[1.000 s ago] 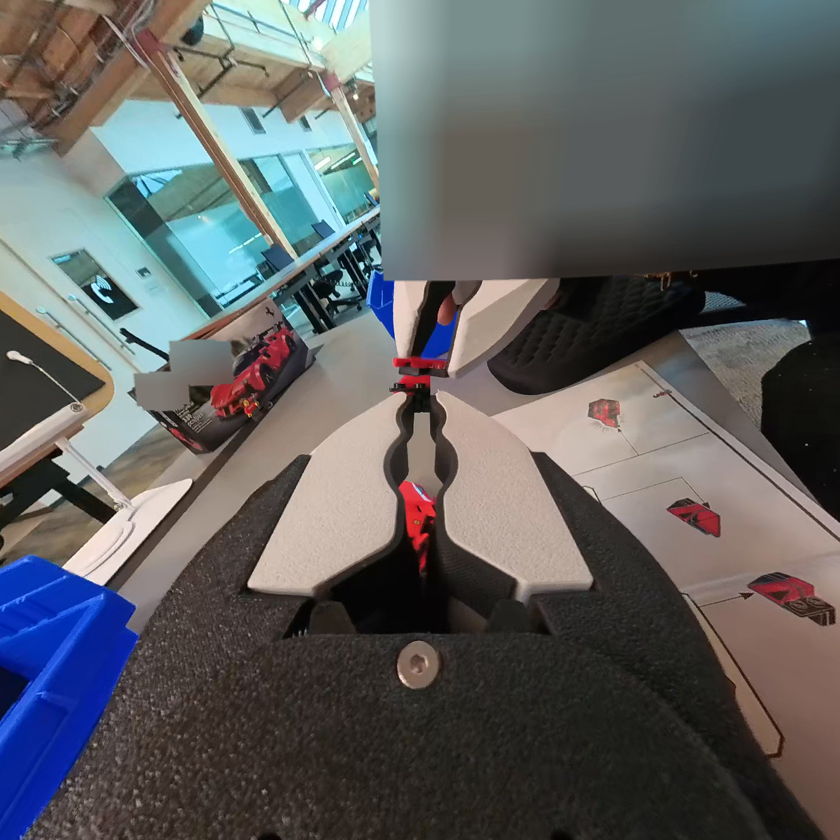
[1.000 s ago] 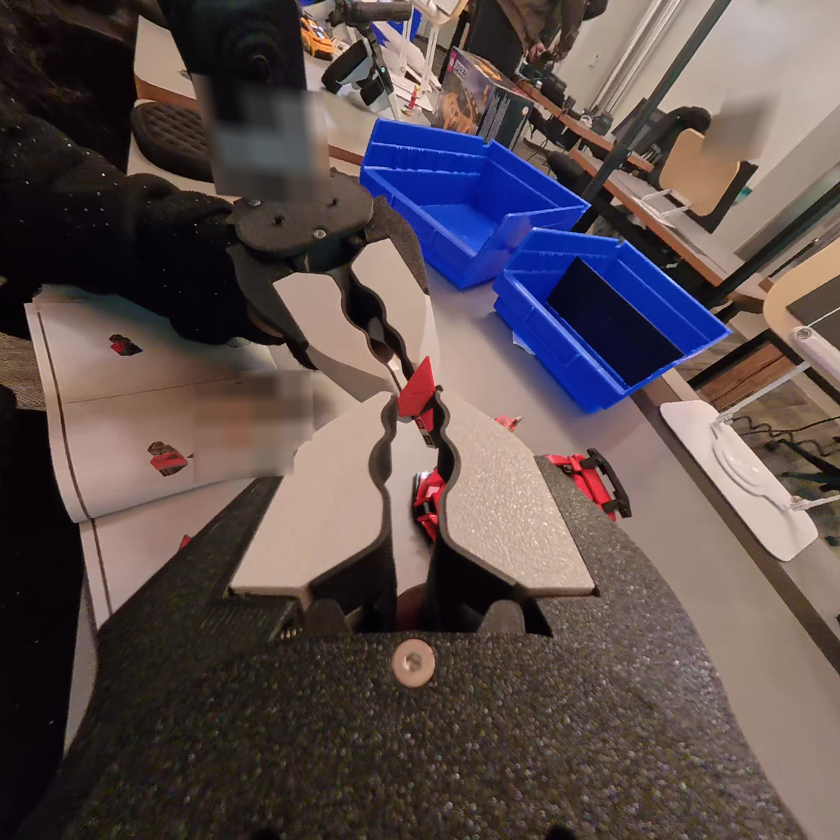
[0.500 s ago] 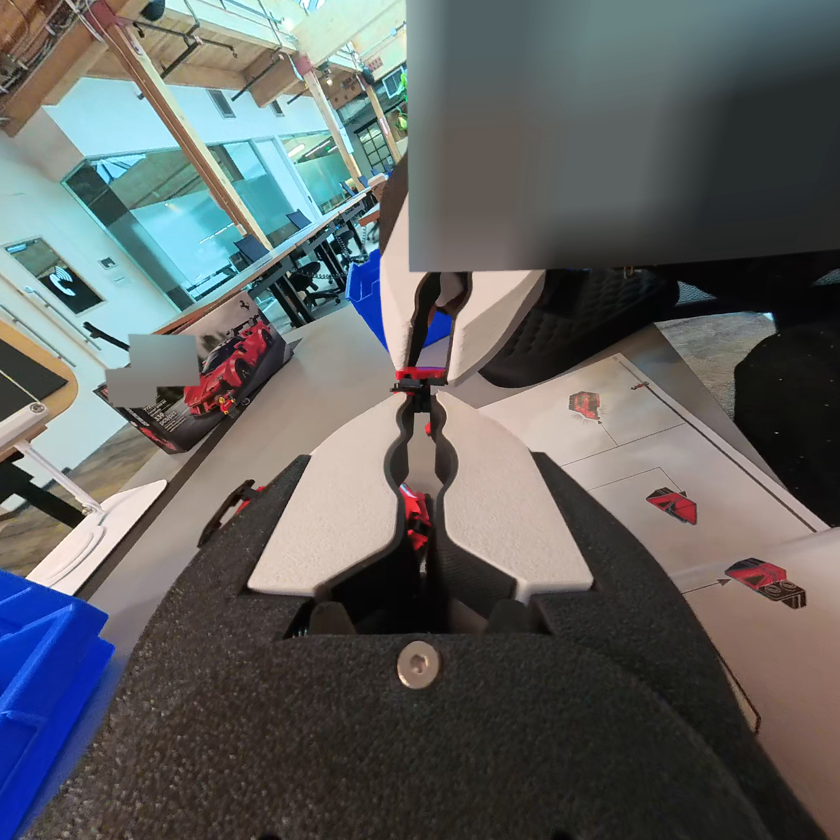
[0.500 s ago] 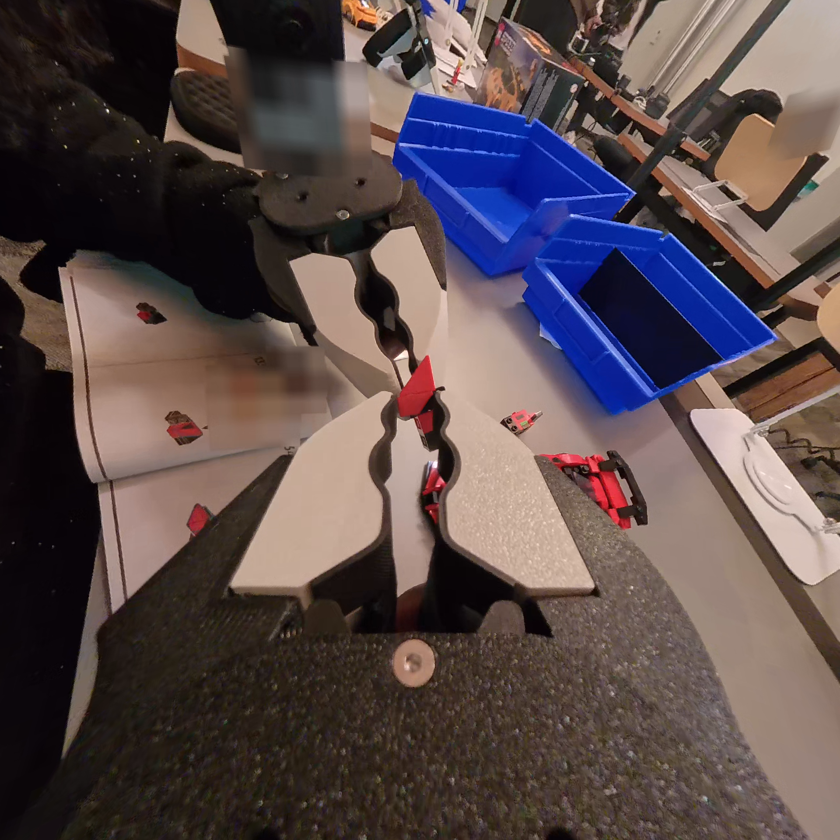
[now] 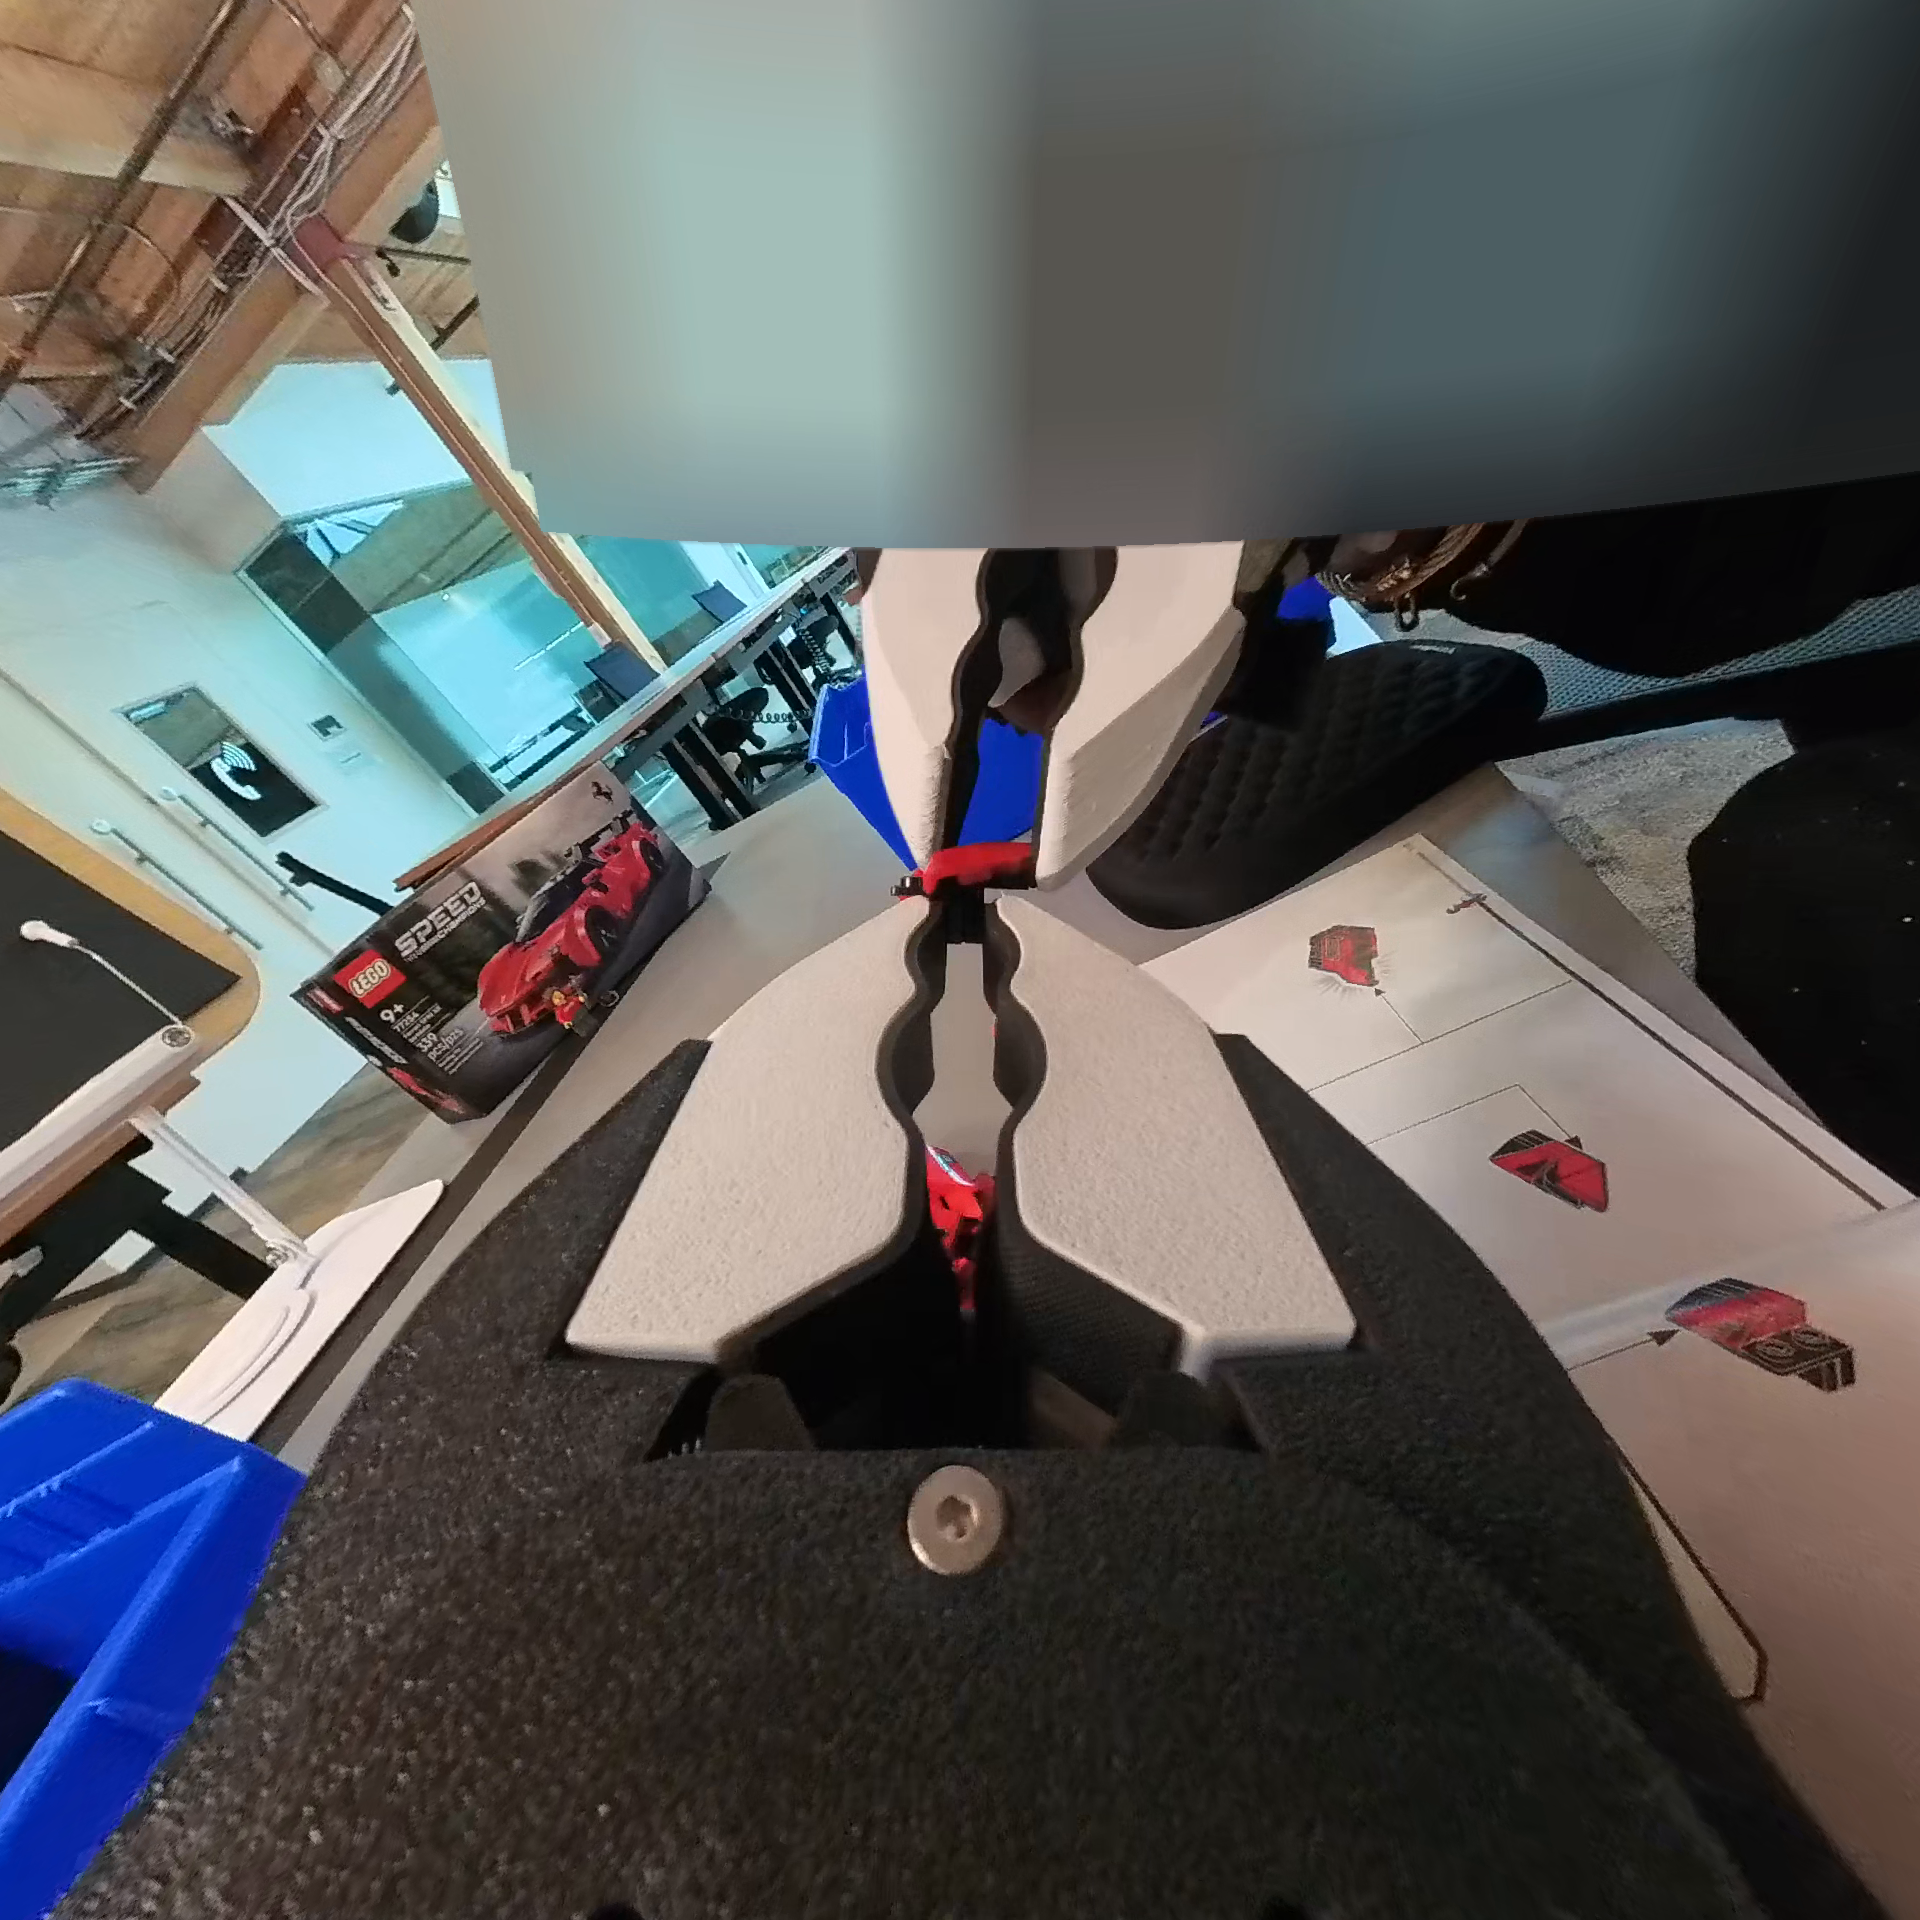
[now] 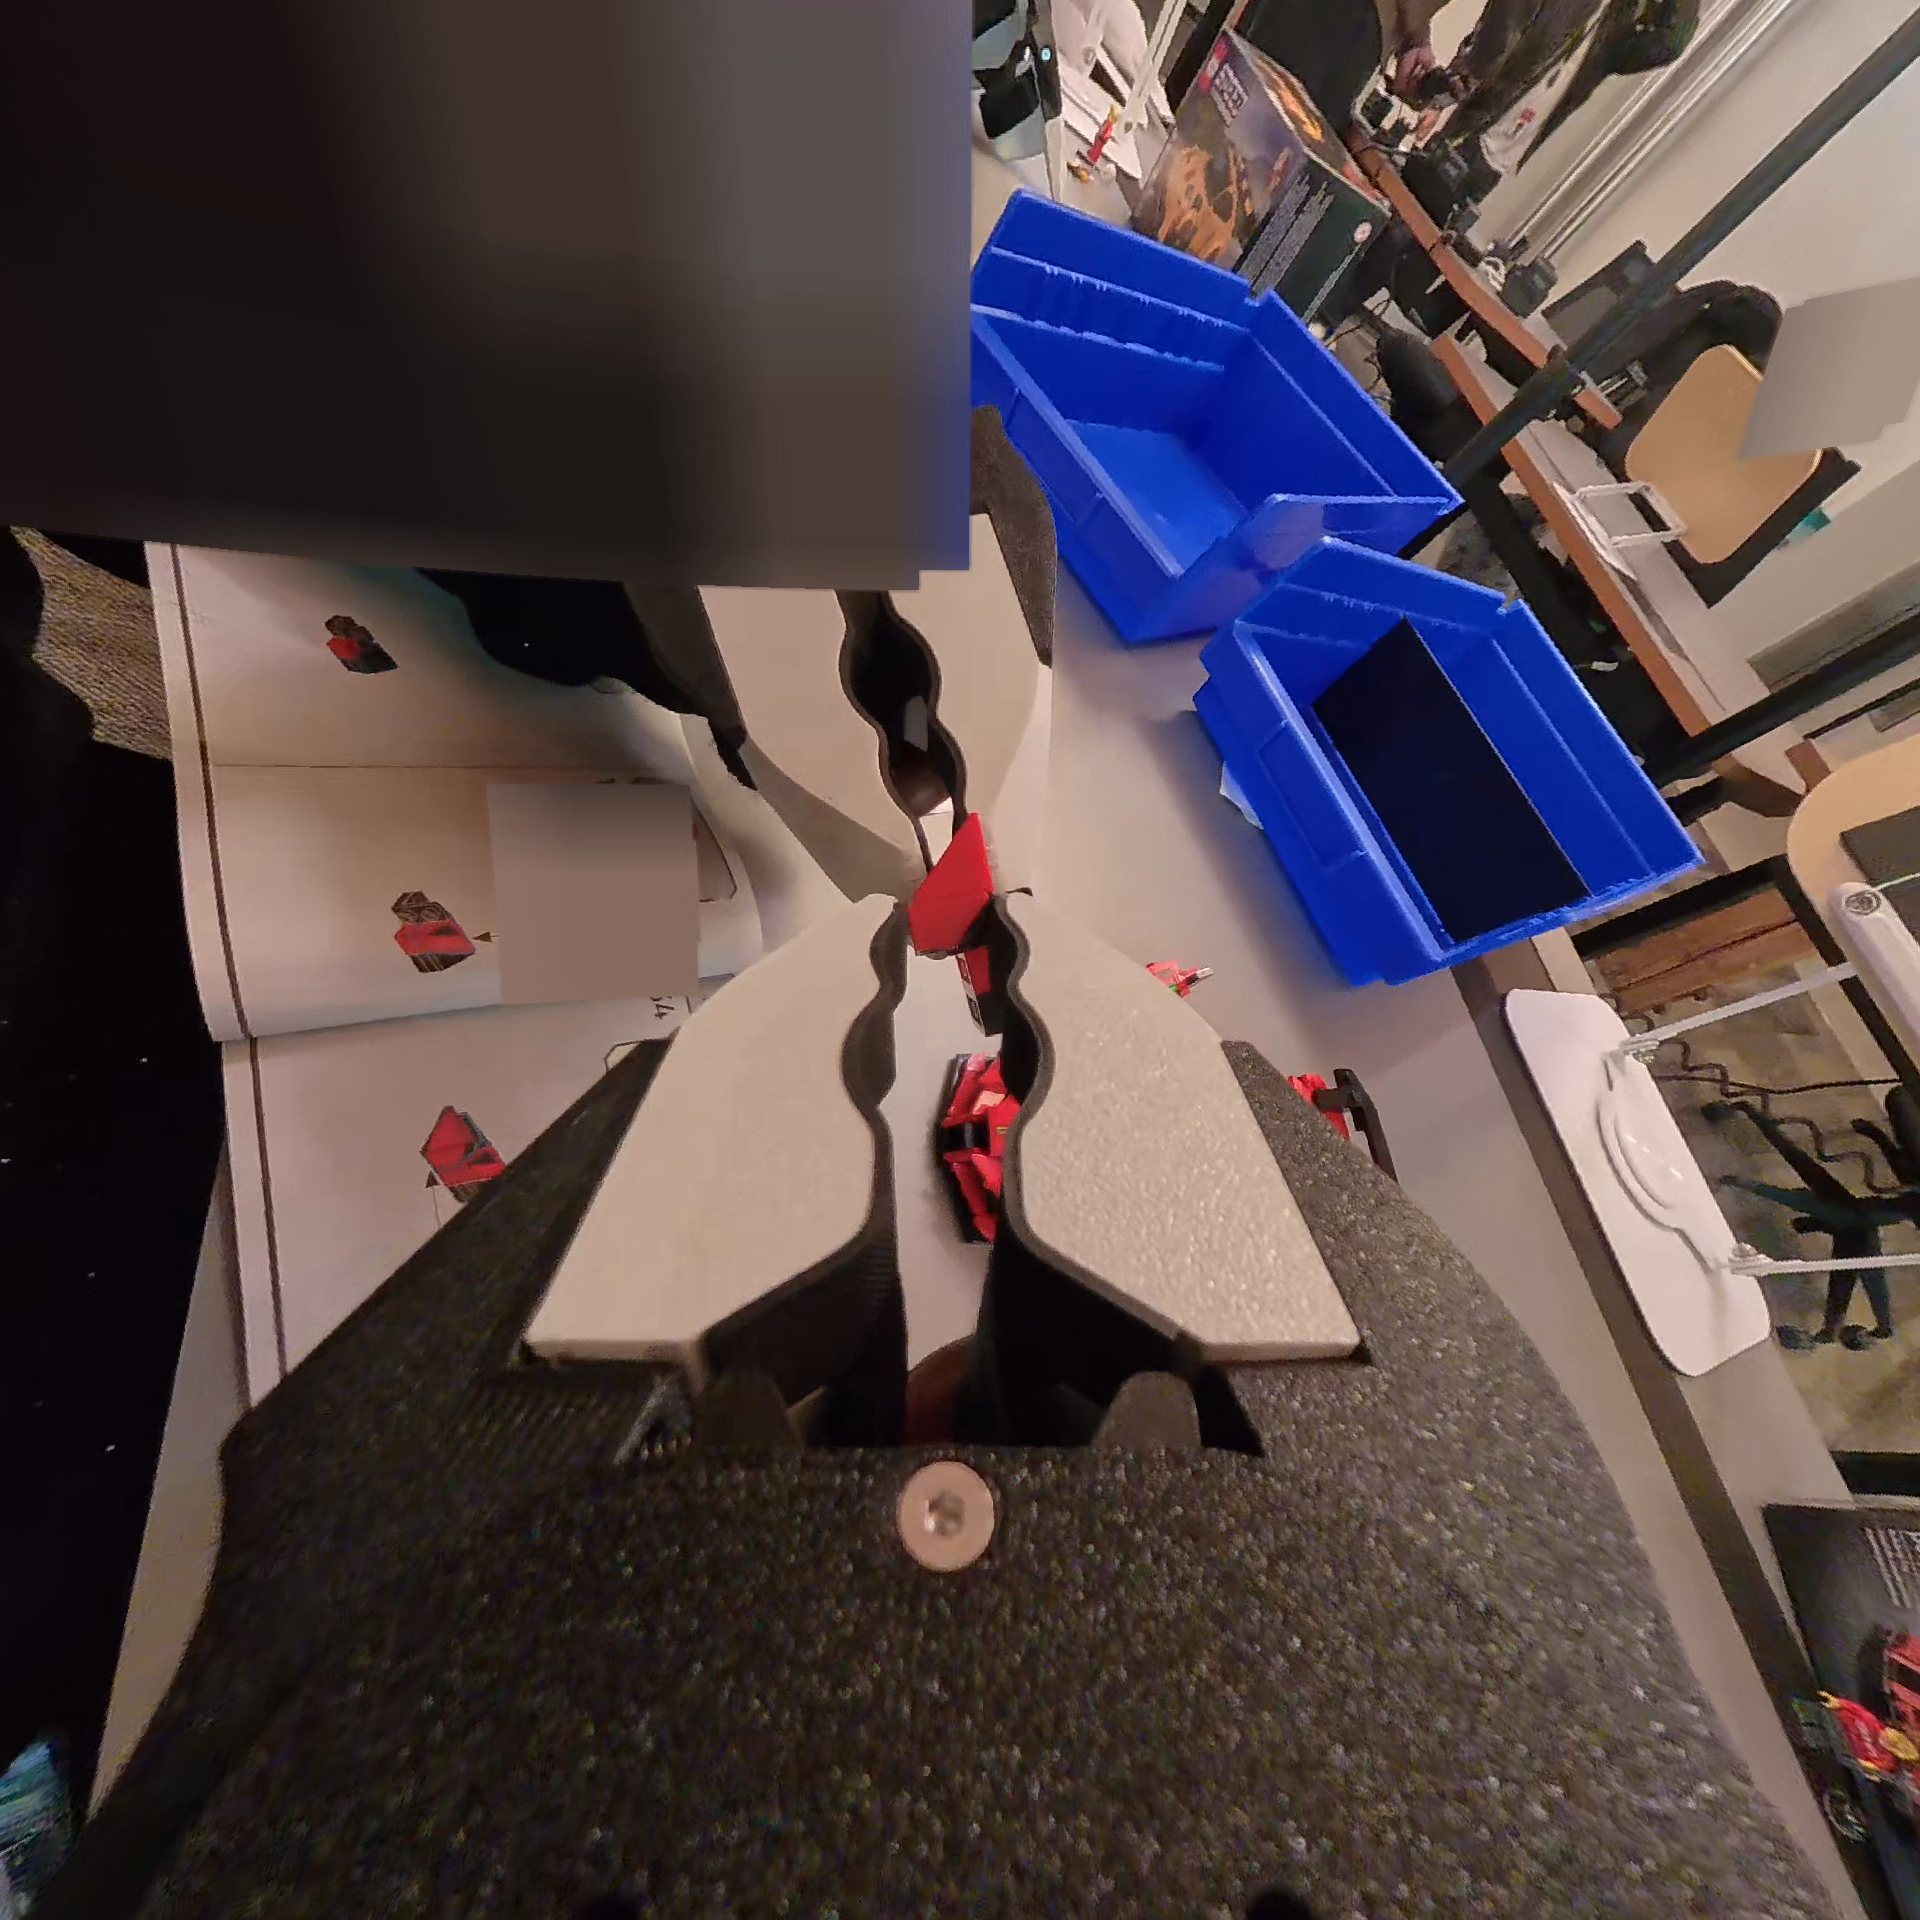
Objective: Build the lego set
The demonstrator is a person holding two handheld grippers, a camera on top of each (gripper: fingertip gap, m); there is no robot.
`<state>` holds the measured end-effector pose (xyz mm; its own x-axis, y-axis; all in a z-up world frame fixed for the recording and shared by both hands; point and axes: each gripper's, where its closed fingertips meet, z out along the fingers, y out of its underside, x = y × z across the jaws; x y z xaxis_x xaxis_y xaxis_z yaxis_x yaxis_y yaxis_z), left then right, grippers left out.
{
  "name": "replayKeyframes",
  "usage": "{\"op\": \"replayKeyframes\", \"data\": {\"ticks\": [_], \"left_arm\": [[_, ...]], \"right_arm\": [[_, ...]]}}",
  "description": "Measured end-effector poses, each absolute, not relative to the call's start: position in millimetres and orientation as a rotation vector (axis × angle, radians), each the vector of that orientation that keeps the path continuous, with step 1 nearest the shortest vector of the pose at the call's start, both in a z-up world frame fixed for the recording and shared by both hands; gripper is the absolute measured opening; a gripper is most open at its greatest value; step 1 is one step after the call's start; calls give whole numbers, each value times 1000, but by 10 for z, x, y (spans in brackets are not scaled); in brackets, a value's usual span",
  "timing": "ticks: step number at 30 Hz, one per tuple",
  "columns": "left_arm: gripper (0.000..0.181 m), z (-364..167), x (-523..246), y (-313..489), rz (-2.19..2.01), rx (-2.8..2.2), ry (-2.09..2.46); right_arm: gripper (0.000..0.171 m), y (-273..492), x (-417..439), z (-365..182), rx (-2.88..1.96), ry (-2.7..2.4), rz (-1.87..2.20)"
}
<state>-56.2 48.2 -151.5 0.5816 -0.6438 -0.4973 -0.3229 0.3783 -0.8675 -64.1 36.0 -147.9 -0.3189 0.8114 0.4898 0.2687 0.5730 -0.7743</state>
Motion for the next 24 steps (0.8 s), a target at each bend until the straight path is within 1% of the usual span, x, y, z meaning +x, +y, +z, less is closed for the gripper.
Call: {"op": "replayKeyframes", "data": {"ticks": [24], "left_arm": [[6, -1543, -575, 507, -210, -1221, 990]], "right_arm": [[15, 386, -648, -1504, -873, -1839, 712]]}}
